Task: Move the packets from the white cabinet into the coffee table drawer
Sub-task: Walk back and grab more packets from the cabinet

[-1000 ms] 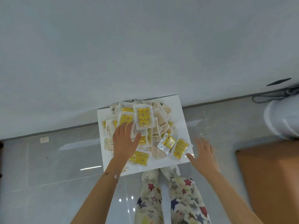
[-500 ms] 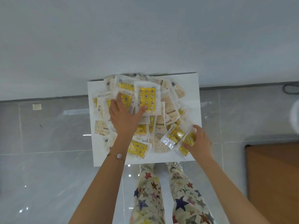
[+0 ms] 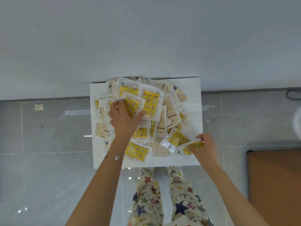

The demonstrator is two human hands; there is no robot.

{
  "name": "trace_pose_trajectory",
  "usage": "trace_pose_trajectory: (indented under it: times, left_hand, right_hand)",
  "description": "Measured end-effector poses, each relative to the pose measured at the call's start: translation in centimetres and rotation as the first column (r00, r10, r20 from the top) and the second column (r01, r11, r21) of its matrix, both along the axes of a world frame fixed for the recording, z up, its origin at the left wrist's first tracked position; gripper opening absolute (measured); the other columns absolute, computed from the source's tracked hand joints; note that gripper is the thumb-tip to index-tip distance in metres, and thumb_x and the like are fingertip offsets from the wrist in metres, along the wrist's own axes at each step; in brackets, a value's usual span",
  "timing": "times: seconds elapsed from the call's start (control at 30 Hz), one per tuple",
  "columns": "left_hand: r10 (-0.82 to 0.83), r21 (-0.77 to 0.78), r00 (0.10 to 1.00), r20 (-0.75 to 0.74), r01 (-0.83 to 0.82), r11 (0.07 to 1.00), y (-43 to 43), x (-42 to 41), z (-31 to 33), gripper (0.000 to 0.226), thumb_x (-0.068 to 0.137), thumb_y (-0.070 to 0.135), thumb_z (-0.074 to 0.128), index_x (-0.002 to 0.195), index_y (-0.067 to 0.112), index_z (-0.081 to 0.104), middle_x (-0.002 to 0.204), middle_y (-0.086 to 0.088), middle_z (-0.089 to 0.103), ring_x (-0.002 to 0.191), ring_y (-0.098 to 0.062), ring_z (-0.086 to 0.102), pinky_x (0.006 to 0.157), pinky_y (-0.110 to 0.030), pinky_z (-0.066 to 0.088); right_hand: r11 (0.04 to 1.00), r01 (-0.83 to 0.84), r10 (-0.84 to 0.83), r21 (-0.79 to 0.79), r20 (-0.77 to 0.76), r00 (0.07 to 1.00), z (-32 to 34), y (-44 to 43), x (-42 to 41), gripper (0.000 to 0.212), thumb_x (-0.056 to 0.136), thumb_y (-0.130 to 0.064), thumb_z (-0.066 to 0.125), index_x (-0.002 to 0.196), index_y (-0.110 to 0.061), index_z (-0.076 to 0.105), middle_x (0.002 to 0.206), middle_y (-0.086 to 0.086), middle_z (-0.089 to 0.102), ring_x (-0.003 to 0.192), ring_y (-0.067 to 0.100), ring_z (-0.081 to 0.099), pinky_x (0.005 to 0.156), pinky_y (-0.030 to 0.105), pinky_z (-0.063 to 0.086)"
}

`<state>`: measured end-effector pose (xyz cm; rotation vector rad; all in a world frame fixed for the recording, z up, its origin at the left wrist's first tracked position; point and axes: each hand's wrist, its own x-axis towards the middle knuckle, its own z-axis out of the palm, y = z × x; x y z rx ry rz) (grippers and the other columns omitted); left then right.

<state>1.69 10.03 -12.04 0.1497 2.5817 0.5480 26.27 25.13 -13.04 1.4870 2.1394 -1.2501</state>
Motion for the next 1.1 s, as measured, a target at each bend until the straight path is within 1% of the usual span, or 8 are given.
trace_pose_trajectory:
  times: [0.13, 0.23, 0.37, 0.47, 0.6, 0.8, 0.93, 1.1]
  left_hand:
    - [-0.057, 0.08, 0.998, -0.022, 0.058, 0.995, 0.1, 1.0, -0.1, 0.065, 0.088, 0.051, 0.059, 0.143, 0.022, 0.041, 0.153, -0.013, 0.022, 0.138, -0.036, 0.02, 0.107, -0.049, 0.025]
    - [-0.135, 0.071, 0.981, -0.141, 0.146, 0.987, 0.1, 2.0, 0.0, 0.057, 0.086, 0.039, 0.063, 0.138, 0.021, 0.049, 0.145, -0.014, 0.038, 0.127, -0.038, 0.033, 0.102, -0.048, 0.03]
    - [-0.147, -0.043, 0.983, -0.111, 0.143, 0.989, 1.0, 2.3, 0.4, 0.086, 0.075, 0.046, 0.074, 0.145, 0.019, 0.033, 0.138, -0.007, 0.043, 0.129, -0.033, 0.031, 0.105, -0.046, 0.022]
    - [-0.162, -0.068, 0.987, -0.024, 0.16, 0.985, 1.9, 2.4, 0.5, 0.094, 0.071, 0.052, 0.076, 0.145, 0.015, 0.031, 0.139, -0.01, 0.039, 0.13, -0.033, 0.027, 0.106, -0.045, 0.02]
    - [-0.037, 0.063, 0.999, -0.004, 0.037, 0.997, 2.8, 2.8, 0.6, 0.077, 0.068, 0.033, 0.082, 0.133, 0.015, 0.043, 0.134, -0.01, 0.038, 0.127, -0.033, 0.029, 0.101, -0.043, 0.027]
    - [0.028, 0.202, 0.998, 0.052, -0.038, 0.979, 3.4, 2.9, 1.4, 0.054, 0.077, 0.015, 0.075, 0.122, 0.015, 0.044, 0.116, -0.001, 0.051, 0.118, -0.025, 0.042, 0.104, -0.047, 0.029]
    - [0.042, 0.33, 0.993, 0.109, -0.076, 0.941, 2.2, 2.4, 2.6, 0.04, 0.087, 0.015, 0.065, 0.121, 0.017, 0.044, 0.107, 0.001, 0.056, 0.082, -0.016, 0.055, 0.077, -0.039, 0.051]
    - [0.119, 0.463, 0.983, 0.141, -0.172, 0.869, -0.6, 2.5, 6.6, 0.02, 0.086, 0.013, 0.067, 0.085, 0.027, 0.054, 0.085, 0.014, 0.058, 0.079, -0.002, 0.054, 0.064, -0.018, 0.039]
  right_hand:
    - [0.992, 0.023, -0.03, -0.123, -0.055, 0.998, -0.2, -1.3, -1.0, 0.054, 0.074, -0.016, 0.08, 0.113, -0.024, 0.043, 0.117, -0.011, 0.042, 0.107, 0.014, 0.048, 0.084, 0.031, 0.046]
    - [0.997, 0.003, -0.003, -0.08, -0.002, 1.0, -0.4, -2.3, -2.0, 0.049, 0.074, -0.019, 0.08, 0.103, -0.023, 0.041, 0.106, -0.007, 0.047, 0.1, 0.016, 0.046, 0.08, 0.029, 0.04]
    - [0.999, 0.001, 0.0, -0.035, 0.022, 1.0, 0.1, -3.1, -2.5, 0.046, 0.075, -0.021, 0.077, 0.097, -0.02, 0.037, 0.086, -0.004, 0.047, 0.08, 0.021, 0.051, 0.065, 0.032, 0.043]
    - [0.981, 0.087, -0.095, -0.174, -0.04, 0.995, 1.0, -2.8, -2.4, 0.047, 0.079, -0.018, 0.075, 0.108, -0.024, 0.039, 0.088, -0.004, 0.049, 0.076, 0.015, 0.055, 0.058, 0.025, 0.042]
    - [0.935, 0.158, -0.209, -0.316, -0.134, 0.969, 2.2, -1.9, -2.6, 0.021, 0.081, -0.017, 0.074, 0.096, -0.021, 0.06, 0.083, -0.004, 0.065, 0.072, 0.012, 0.065, 0.059, 0.023, 0.051]
    - [0.838, 0.327, -0.45, -0.437, -0.214, 0.867, 3.5, -0.9, -4.5, 0.011, 0.088, -0.013, 0.067, 0.096, -0.016, 0.06, 0.09, -0.001, 0.067, 0.077, 0.01, 0.066, 0.056, 0.014, 0.049]
    - [0.762, 0.396, -0.561, -0.513, -0.217, 0.799, 4.8, -0.5, -6.2, 0.021, 0.089, -0.009, 0.064, 0.098, -0.027, 0.057, 0.095, -0.002, 0.066, 0.077, 0.01, 0.068, 0.056, 0.018, 0.052]
    - [0.794, 0.355, -0.532, -0.493, -0.281, 0.799, 8.7, -0.1, -8.4, 0.032, 0.087, -0.009, 0.067, 0.099, -0.035, 0.053, 0.103, -0.002, 0.064, 0.084, 0.012, 0.068, 0.062, 0.022, 0.055]
